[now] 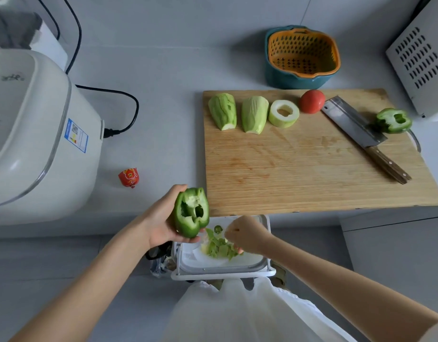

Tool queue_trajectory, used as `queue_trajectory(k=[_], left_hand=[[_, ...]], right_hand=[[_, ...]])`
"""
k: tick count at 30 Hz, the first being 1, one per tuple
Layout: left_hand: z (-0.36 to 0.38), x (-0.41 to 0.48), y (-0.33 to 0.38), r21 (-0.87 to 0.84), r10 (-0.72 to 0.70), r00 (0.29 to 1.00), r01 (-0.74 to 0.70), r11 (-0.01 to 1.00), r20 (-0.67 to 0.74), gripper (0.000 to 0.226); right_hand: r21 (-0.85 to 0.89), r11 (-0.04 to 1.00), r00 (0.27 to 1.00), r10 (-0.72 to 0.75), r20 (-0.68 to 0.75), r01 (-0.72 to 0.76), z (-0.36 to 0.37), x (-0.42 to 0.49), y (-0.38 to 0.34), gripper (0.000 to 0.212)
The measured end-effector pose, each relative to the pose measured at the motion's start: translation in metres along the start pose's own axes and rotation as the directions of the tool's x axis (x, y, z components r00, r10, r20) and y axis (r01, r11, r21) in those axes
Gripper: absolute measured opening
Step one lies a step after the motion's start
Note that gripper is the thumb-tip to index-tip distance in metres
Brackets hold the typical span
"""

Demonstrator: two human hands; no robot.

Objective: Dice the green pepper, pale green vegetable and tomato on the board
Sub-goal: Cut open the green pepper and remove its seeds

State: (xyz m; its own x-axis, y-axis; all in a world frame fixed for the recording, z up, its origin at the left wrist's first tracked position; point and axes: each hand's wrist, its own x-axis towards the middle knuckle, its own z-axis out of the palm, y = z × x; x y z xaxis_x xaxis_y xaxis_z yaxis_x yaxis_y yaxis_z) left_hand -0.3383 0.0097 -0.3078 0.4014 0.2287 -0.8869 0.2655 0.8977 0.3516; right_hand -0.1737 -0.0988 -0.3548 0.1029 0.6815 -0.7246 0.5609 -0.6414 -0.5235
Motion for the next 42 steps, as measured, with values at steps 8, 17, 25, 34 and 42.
queue_trajectory(k=[8, 17, 25, 34, 42], left_hand=[[-0.01, 0.0, -0.009, -0.067, -0.093, 0.992, 0.099, 0.993, 0.088, 0.065], [-0.008, 0.0, -0.018, -0.041, -0.059, 0.998, 0.06, 0.997, 0.032, 0.063], [0.013, -0.006, -0.02, 0.107, -0.006, 1.0, 0.005, 0.994, 0.016, 0.05], [0.011, -0.006, -0.02, 0.165, -0.053, 0.99, 0.031, 0.986, 0.133, 0.047], [0.002, -0.009, -0.012, 0.263, -0.087, 0.976, 0.032, 0.964, 0.199, 0.05]], right_hand=[[-0.384, 0.922, 0.965, -0.142, -0.219, 0.048, 0.0, -0.001, 0.001, 0.031], [-0.225, 0.88, 0.771, -0.474, -0.425, 0.418, -0.003, -0.027, -0.029, 0.018], [-0.572, 0.76, 0.789, -0.541, -0.293, 0.309, 0.004, -0.015, -0.064, 0.027], [-0.551, 0.749, 0.826, -0.535, -0.177, 0.367, 0.005, -0.015, -0.061, 0.015], [-0.321, 0.749, 0.781, -0.623, -0.045, 0.58, -0.015, -0.02, -0.047, 0.017]])
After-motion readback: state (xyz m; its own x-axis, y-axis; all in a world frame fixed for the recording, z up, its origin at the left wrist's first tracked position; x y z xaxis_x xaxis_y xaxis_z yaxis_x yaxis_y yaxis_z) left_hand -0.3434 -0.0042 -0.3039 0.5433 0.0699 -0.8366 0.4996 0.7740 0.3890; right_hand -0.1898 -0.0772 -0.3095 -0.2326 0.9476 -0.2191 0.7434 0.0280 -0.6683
